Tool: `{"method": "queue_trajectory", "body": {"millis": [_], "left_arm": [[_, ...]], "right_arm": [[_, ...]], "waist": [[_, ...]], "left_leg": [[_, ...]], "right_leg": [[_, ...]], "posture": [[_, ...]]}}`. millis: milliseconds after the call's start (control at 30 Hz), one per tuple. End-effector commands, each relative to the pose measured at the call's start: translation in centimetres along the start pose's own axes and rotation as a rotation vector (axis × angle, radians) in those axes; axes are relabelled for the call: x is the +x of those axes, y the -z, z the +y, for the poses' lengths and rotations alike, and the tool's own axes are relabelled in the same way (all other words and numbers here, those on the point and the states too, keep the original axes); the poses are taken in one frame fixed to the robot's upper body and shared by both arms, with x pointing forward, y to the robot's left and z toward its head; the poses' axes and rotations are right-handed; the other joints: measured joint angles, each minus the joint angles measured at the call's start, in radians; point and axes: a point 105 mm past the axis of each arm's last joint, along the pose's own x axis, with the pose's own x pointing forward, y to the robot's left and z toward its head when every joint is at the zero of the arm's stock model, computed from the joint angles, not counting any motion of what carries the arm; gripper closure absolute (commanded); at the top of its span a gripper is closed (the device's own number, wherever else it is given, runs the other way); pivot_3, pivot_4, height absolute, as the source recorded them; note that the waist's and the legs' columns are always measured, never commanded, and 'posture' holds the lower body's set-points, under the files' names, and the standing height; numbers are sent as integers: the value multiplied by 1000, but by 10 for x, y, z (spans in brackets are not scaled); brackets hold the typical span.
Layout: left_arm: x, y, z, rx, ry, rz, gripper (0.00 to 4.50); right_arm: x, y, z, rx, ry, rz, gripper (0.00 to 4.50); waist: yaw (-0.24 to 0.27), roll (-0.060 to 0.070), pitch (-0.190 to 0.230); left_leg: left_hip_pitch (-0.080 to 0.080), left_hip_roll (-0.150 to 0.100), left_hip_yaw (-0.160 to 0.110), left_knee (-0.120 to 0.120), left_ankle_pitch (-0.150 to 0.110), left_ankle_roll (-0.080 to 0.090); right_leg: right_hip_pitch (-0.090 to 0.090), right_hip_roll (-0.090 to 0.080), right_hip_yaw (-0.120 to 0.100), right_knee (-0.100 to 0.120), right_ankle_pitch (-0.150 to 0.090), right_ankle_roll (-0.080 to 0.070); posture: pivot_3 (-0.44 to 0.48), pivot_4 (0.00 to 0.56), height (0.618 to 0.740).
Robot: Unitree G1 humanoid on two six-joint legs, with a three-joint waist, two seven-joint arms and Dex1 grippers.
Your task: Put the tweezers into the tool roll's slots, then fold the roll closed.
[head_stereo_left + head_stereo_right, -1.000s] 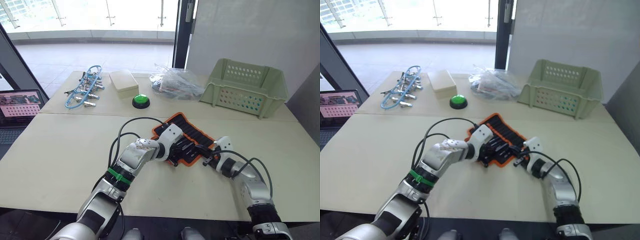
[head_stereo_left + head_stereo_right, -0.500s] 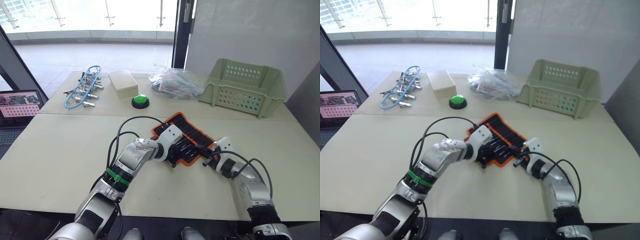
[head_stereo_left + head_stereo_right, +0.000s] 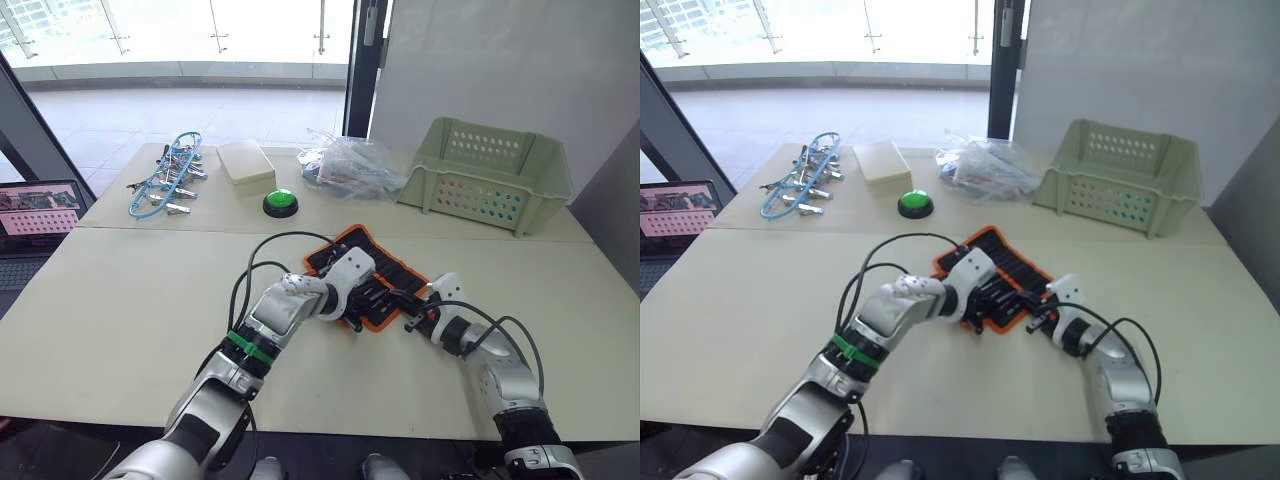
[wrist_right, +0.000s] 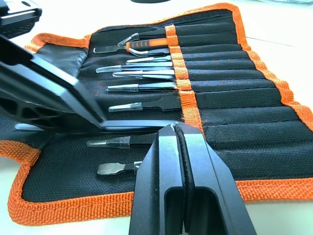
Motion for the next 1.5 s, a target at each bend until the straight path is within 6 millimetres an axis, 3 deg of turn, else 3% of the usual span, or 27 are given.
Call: {"method": "queue_trajectory", "body": {"millis": [33, 200, 433, 733, 767, 933, 1067, 1133, 1267, 1467, 1500], "left_arm": [[7, -15, -2, 51, 6, -38, 4484], [20, -20, 12, 36, -71, -73, 4484], [33, -27, 5, 63, -28, -96, 4484], [29, -44, 5, 10, -2, -188, 4484], [27, -45, 4, -10, 14, -202, 3681], [-17, -24, 19, 21, -20, -212, 2036], [-79, -30, 36, 9, -87, -354, 738], [-106, -30, 44, 37, -130, -398, 45], [-164, -12, 54, 118, -182, -432, 12], [-210, 48, 61, 230, -216, -274, 12], [-214, 57, 61, 241, -216, -251, 0]], "right_arm": [[-5, 24, 4, 45, 12, 76, 4500], [-7, 25, 5, 46, 19, 77, 4500], [-10, 26, 3, 46, 30, 81, 4500], [-8, 29, 6, 46, 5, 97, 4500], [-7, 29, 6, 46, 4, 97, 4500], [-2, 28, 11, 50, -30, 98, 4500], [0, 21, 9, 43, -35, 67, 4500], [1, 7, 8, 48, -46, 15, 4500], [-2, -38, 13, 37, -119, -135, 4500], [-12, -52, 36, -148, -254, -95, 4500], [-13, -55, 42, -154, -278, -99, 3966]], "waist": [[1, 0, 0], [2, 0, 0], [3, 0, 0], [1, 0, 0], [-1, 0, 0], [-19, 1, 0], [-25, 1, 0], [-20, 1, 0], [-29, 4, 1], [-28, 6, 2], [-25, 6, 3]], "left_leg": [[0, 0, 0, 0, 0, 0], [0, 0, 0, 0, 0, 0], [0, 0, 0, 0, 0, 0], [-1, -1, 0, 1, 0, 0], [0, -1, 0, 1, 0, 0], [0, 0, 0, 0, 0, 0], [0, 0, -1, 0, 0, 0], [0, 0, -1, 1, 0, 0], [0, 0, -1, 1, 0, 0], [-1, 1, 0, -3, 0, 0], [-1, 1, 0, -3, 0, 0]], "right_leg": [[0, 0, 0, 0, 0, 0], [0, 0, 0, 0, 0, 0], [0, 0, 0, 0, 0, 0], [0, 0, 0, 0, 0, 0], [0, 0, 0, 0, 0, 0], [-1, 0, 0, 2, 0, 1], [-1, 0, 0, 3, 0, 1], [-1, 0, 0, 3, 0, 1], [-2, 0, 0, 3, 0, 1], [-5, 0, 1, 3, 0, 0], [-5, 0, 1, 3, 0, 0]], "posture": [[0, 150, 740], [0, 150, 740], [0, 150, 740], [0, 150, 740], [0, 150, 740], [0, 150, 740], [0, 150, 740], [0, 150, 740], [0, 150, 740], [0, 150, 740], [0, 150, 740]]}}
